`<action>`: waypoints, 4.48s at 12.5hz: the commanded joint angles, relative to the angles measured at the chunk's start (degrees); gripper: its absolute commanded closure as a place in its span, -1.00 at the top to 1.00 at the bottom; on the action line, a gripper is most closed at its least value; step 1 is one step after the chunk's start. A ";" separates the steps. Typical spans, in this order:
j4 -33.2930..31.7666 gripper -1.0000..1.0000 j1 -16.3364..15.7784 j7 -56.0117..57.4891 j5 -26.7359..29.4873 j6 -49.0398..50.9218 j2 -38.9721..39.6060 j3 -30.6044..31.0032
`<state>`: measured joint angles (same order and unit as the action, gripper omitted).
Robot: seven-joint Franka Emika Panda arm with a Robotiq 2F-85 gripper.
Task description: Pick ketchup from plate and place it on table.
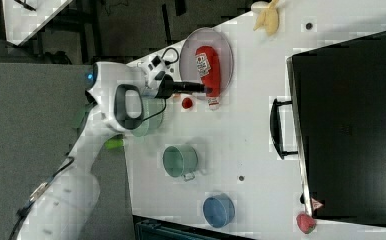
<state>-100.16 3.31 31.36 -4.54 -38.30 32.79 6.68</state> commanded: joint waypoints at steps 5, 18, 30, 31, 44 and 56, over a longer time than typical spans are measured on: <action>6.23 1.00 -2.40 3.09 -0.79 -9.51 9.33 0.20; 9.18 0.20 -2.76 1.90 -3.62 -16.65 11.30 0.12; 0.08 0.20 0.62 -18.34 -2.57 19.26 -18.39 -1.10; -2.96 0.20 0.91 -19.65 -2.57 19.19 -20.62 -1.27; -36.92 0.20 2.77 -20.51 3.37 -17.33 -23.28 -4.05; -29.00 1.00 2.68 -21.61 3.48 -4.97 -33.04 -4.11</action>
<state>-132.50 5.78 12.62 -1.39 -45.15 3.35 2.77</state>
